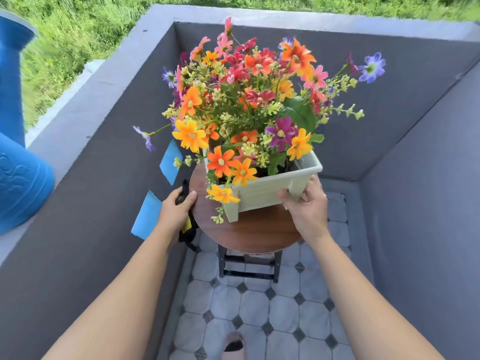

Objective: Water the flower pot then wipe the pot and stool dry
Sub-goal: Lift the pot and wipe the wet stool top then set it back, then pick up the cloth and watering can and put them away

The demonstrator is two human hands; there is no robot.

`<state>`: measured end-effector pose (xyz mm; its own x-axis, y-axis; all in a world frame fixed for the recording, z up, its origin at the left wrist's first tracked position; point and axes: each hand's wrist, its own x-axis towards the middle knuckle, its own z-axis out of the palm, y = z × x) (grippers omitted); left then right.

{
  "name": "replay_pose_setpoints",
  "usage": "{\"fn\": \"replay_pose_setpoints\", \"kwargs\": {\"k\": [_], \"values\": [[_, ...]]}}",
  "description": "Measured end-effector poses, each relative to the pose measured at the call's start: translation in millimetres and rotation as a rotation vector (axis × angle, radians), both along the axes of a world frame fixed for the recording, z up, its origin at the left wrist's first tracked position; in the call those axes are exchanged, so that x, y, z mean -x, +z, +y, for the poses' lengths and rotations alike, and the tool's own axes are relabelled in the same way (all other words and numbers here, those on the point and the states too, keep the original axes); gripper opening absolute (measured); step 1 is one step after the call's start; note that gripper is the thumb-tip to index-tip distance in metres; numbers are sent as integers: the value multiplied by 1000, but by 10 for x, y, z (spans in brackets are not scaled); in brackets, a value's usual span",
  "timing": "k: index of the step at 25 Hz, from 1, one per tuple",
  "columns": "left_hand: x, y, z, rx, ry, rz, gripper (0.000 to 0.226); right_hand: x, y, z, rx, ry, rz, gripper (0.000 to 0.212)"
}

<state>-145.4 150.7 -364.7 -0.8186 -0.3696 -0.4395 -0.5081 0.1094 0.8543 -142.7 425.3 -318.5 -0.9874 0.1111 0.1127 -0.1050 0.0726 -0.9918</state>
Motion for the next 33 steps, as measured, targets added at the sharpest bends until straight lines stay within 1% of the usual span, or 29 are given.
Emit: {"fn": "replay_pose_setpoints", "kwargs": {"k": [3,6,8,9,13,15,16,17,18,19,20,21,23,24,25,26,27,28,29,31,32,33], "values": [[-15,-25,-11,-9,-3,14,70,-75,-58,2,-19,-36,-1,21],[10,-272,-137,-48,11,49,66,-103,-68,-28,9,-29,-18,20],[-32,-191,-95,-48,11,67,70,-129,-87,-42,60,-15,-32,23],[-55,-137,-54,-38,8,85,69,-146,-102,-51,76,-10,-34,23],[-129,-105,-52,-3,26,119,52,-205,-77,-66,96,26,-47,25],[-194,-3,-13,21,62,132,48,-218,-79,-50,77,18,-68,34],[-263,99,17,33,94,142,47,-260,-82,-62,45,-35,-105,45],[-350,203,41,30,110,174,47,-361,-96,-99,4,-137,-157,54],[-467,306,46,29,129,181,49,-521,-118,-159,-25,-262,-216,54],[-600,415,43,14,144,198,53,-735,-127,-241,-53,-371,-252,42],[-729,519,12,-30,176,197,56,-982,-134,-342,-94,-391,-287,26],[-859,607,-9,-102,214,209,54,-1223,-157,-457,-147,-297,-351,16],[-1146,900,-29,-269,305,248,44,-1642,-96,-750,-230,119,-518,13],[-1296,1082,-24,-336,335,267,36,-1778,24,-903,-231,319,-595,10],[-1444,1270,-22,-378,335,278,29,-1841,219,-1065,-187,449,-641,12],[-1582,1436,-66,-394,319,283,24,-1842,412,-1232,-91,505,-669,21],[-1720,1599,-115,-398,294,287,22,-1802,613,-1382,30,517,-696,30],[-1854,1759,-189,-407,252,290,26,-1742,814,-1536,150,540,-717,35],[-1974,1899,-258,-428,200,297,38,-1671,1013,-1654,235,576,-734,40],[-2214,2140,-351,-418,117,296,63,-1638,1373,-1827,224,685,-698,49],[-2320,2258,-354,-384,115,296,67,-1660,1541,-1869,239,728,-649,44],[-2407,2365,-346,-342,132,303,64,-1685,1669,-1897,250,758,-602,32]]}}
